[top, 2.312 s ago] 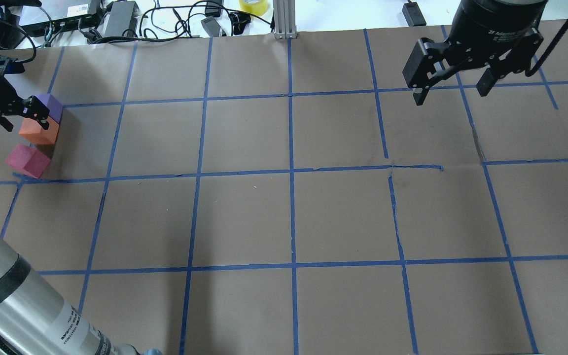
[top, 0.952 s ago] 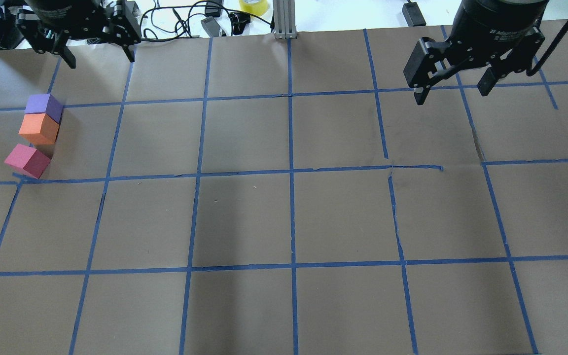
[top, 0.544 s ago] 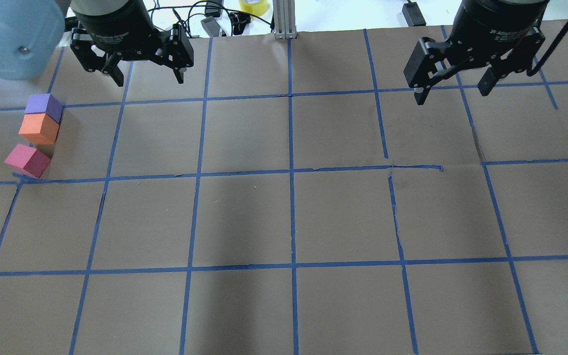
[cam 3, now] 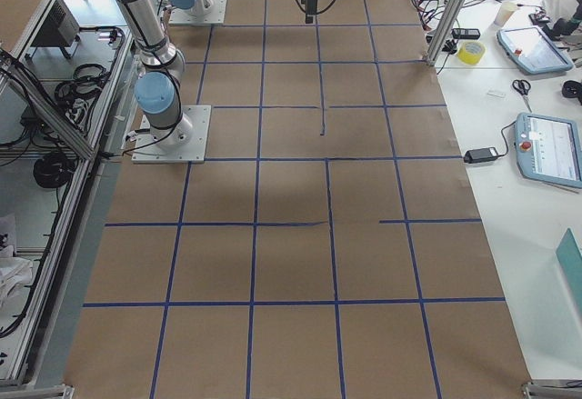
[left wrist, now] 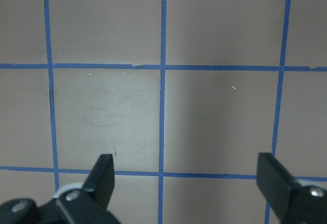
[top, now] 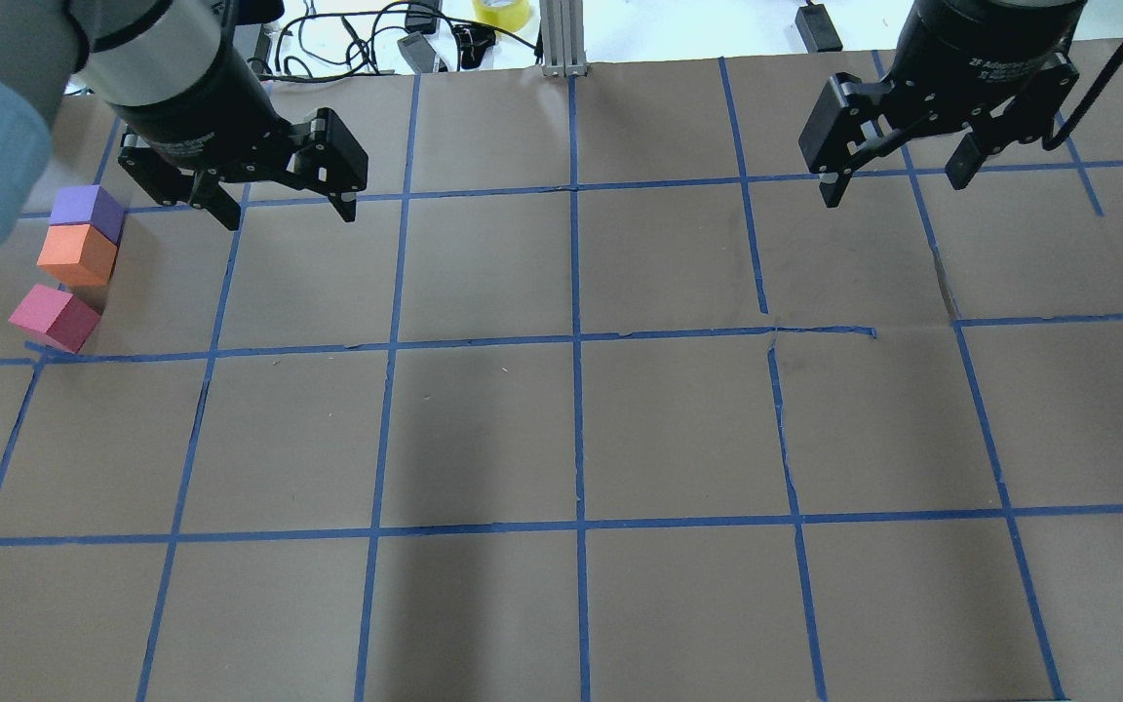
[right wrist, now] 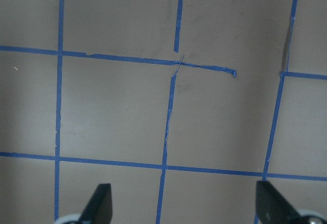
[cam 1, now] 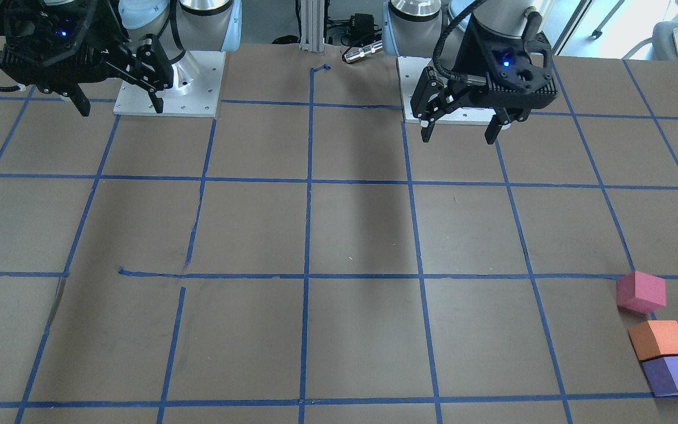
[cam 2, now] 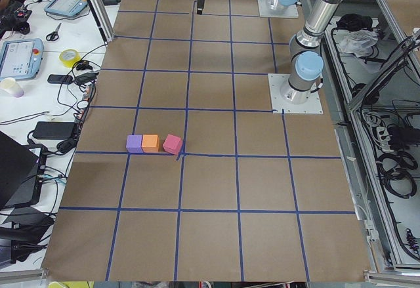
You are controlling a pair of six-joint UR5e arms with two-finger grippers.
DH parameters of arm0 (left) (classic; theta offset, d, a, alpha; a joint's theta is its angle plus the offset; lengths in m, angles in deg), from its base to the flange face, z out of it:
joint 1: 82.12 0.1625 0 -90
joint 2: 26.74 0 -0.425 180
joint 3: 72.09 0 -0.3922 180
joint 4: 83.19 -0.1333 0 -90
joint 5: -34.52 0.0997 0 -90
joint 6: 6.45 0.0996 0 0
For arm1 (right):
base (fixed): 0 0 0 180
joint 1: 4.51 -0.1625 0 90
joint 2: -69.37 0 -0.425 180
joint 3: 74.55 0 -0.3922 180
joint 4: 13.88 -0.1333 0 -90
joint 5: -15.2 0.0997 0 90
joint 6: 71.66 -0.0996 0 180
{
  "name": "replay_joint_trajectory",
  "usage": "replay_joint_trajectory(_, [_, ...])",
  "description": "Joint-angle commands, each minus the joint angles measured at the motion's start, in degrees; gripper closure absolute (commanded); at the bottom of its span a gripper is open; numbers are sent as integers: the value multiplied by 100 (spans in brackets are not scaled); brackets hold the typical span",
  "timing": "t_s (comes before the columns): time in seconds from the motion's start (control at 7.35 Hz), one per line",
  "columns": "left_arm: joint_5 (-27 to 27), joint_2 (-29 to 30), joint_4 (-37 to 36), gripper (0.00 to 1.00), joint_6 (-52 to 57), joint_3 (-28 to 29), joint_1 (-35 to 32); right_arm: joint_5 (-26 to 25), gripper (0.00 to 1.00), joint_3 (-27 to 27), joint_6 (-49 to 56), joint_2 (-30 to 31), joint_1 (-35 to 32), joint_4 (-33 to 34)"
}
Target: Arrange blocks in a line
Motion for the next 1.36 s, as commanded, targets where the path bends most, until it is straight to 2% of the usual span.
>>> replay_joint_trajectory(0.0, [92, -69, 67, 0, 175, 85, 248, 0, 0, 9, 0, 0, 0, 0])
replay_joint_trajectory(0.68, [324, -148, 93, 0, 149, -21, 247, 0, 0, 0, 0, 0, 0, 9])
replay_joint_trajectory(0.82, [324, -149, 85, 0, 175, -21, 248, 209, 0, -9, 96, -87, 18, 9])
replay_joint_trajectory(0.95, [324, -157, 84, 0, 184, -29, 248, 907, 0, -192, 27, -297, 53, 200])
replay_joint_trajectory(1.09, [333, -166, 84, 0, 184, -29, 248, 357, 0, -298, 131, -299, 114, 228])
replay_joint_trajectory(1.22, [333, -184, 102, 0, 184, -29, 239, 264, 0, -299, 140, -299, 114, 237])
